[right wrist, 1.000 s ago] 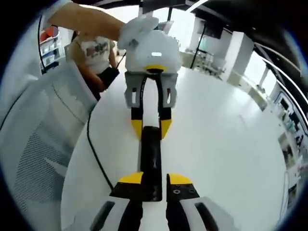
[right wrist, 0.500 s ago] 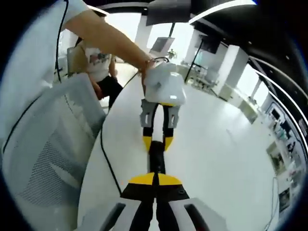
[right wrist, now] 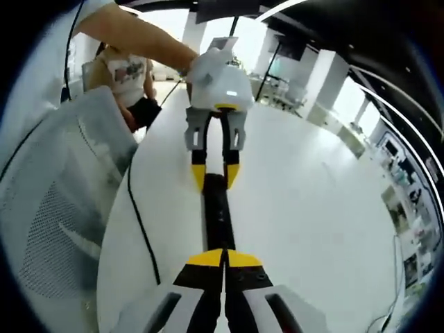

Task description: Press the specified remote control buttons in sequence, fully releasing each button before pressing the next.

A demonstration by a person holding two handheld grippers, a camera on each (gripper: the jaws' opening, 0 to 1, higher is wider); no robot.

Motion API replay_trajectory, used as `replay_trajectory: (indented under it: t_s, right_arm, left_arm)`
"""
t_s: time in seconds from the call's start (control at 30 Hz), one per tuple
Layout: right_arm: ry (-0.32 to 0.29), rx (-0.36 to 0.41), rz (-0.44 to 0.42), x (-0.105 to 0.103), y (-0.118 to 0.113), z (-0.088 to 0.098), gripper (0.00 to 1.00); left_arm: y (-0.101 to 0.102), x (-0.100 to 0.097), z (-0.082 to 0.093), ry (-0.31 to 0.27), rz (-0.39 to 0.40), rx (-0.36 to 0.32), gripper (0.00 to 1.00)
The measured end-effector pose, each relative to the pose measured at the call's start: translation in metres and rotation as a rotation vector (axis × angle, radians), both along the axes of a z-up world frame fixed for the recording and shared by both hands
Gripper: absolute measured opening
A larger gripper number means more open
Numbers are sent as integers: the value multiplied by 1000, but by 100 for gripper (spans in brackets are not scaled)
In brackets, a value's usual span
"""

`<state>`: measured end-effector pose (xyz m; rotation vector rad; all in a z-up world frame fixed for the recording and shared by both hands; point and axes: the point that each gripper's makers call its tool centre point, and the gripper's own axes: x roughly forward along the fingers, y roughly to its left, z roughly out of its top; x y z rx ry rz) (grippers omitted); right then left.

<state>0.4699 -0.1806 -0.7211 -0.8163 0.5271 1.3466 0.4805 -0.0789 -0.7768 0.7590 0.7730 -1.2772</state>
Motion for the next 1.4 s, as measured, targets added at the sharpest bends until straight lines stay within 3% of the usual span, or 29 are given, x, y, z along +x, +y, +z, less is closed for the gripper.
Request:
replay_trajectory:
  t_s: [0.83, 1.4]
  right_arm:
    - [61, -205, 91, 13, 6, -42, 0]
    - [73, -260, 129, 13, 7, -48, 0]
  left_arm:
    - [1, 0, -1, -2, 9, 9, 24]
    - [2, 0, 0, -6, 6, 15, 24]
